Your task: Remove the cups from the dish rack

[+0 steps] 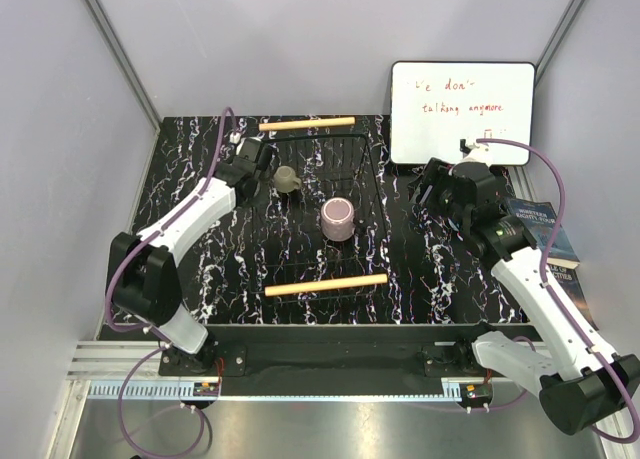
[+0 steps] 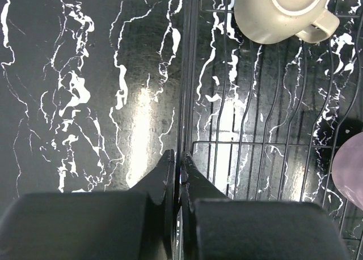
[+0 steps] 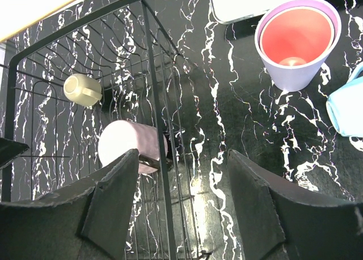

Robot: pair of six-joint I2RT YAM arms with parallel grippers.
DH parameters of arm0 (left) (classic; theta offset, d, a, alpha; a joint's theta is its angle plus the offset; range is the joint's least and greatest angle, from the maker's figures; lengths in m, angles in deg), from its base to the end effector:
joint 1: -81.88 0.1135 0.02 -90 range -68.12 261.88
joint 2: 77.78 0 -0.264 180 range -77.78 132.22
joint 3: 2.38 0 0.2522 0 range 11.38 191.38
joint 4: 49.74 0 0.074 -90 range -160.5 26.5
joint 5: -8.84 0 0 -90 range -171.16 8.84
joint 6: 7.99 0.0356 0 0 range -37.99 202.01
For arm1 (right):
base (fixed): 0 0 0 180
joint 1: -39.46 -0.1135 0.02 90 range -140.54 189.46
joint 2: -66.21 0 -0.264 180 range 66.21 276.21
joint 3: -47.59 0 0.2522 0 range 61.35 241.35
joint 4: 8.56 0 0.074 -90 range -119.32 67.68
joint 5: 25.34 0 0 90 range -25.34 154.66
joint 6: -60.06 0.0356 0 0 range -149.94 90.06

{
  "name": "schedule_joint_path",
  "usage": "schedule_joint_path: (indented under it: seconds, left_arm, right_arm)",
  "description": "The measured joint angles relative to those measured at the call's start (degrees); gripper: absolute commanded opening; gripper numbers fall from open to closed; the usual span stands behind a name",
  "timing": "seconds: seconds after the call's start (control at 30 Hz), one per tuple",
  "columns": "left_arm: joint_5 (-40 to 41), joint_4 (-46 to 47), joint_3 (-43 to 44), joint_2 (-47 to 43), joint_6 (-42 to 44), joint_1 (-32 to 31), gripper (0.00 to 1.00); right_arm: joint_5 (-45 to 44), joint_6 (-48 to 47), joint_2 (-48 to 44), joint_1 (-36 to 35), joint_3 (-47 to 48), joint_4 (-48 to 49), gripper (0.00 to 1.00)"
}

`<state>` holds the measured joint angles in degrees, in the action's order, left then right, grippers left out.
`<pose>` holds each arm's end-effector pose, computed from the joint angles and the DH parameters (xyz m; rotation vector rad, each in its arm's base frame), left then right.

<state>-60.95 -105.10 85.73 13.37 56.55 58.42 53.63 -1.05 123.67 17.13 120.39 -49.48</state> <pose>0.3108 -0.1215 0.2726 -0.1695 2.4947 0.1125 0.2056 0.0771 0.3557 0.2388 2.0144 0.3751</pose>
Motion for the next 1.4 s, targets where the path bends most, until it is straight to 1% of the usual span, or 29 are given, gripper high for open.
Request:
schedule_joint_path:
  seconds: [0.2, 0.23, 0.27, 0.3, 0.33, 0.37, 0.4, 0.43, 0.57, 0.73, 0.9, 1.0, 1.17, 1.33, 1.4]
  left_arm:
    - [0.02, 0.00, -1.53, -1.29, 0.04, 1.60, 0.00]
    - [0.11, -0.09, -1.84, -1.64, -0.02, 1.92, 0.07]
    - [0.31, -0.42, -1.92, -1.90, -0.09, 2.21, 0.16]
    - [0.68, -0.68, -2.03, -2.25, -0.13, 2.43, 0.28]
    - [1.55, -0.92, -2.14, -2.60, -0.09, 2.58, 0.68]
    - [2.84, -1.36, -2.14, -2.91, 0.26, 2.69, 0.82]
    - [3.96, -2.03, -2.14, -3.39, 0.61, 2.86, 0.93]
    - [4.79, -2.58, -2.14, -3.93, 0.48, 3.13, 0.99]
    - [7.04, -3.30, -2.12, -6.86, 0.02, 3.72, 0.99]
    - [7.58, -3.85, -1.95, -9.81, -0.52, 3.76, 0.99]
    - [7.28, -3.93, -0.79, -13.81, -2.10, 2.97, 0.99]
    - [7.08, -3.04, 0.52, -17.81, -2.64, 0.61, 0.99]
    - [7.41, -0.37, 2.47, -22.56, -3.13, -7.15, 0.99]
    - [7.67, 1.46, 1.68, -23.10, -3.69, -12.85, 0.99]
    - [7.63, 2.08, 0.68, -22.95, -4.00, -14.23, 0.99]
  right_arm:
    - [0.02, -0.02, -0.28, 0.00, -0.26, 0.15, 0.71]
    - [0.02, -0.02, -0.31, 0.00, -0.26, 0.22, 0.71]
    - [0.02, -0.02, -0.31, 0.00, -0.26, 0.28, 0.71]
    - [0.04, -0.02, -0.31, 0.00, -0.28, 0.31, 0.71]
    - [0.04, -0.02, -0.31, 0.00, -0.26, 0.31, 0.72]
    - [0.07, -0.02, -0.31, 0.00, -0.28, 0.31, 0.72]
    - [0.07, -0.02, -0.31, 0.00, -0.28, 0.31, 0.72]
    - [0.09, -0.02, -0.31, 0.00, -0.28, 0.33, 0.72]
    - [0.13, -0.02, -0.31, 0.00, -0.28, 0.33, 0.72]
    - [-0.22, -0.02, -0.31, 0.00, -0.26, 0.33, 0.72]
    - [-6.05, 0.72, 1.95, 0.74, 1.16, -2.62, 0.72]
    - [-8.41, 2.10, 5.03, 4.66, 1.77, -4.26, 0.72]
    - [-11.04, 4.20, 7.93, 12.79, 1.68, -6.84, 0.72]
    - [-10.69, 7.30, 8.31, 20.94, 1.33, -7.74, 0.72]
    - [-8.79, 9.03, 8.46, 24.85, 0.92, -7.85, 0.72]
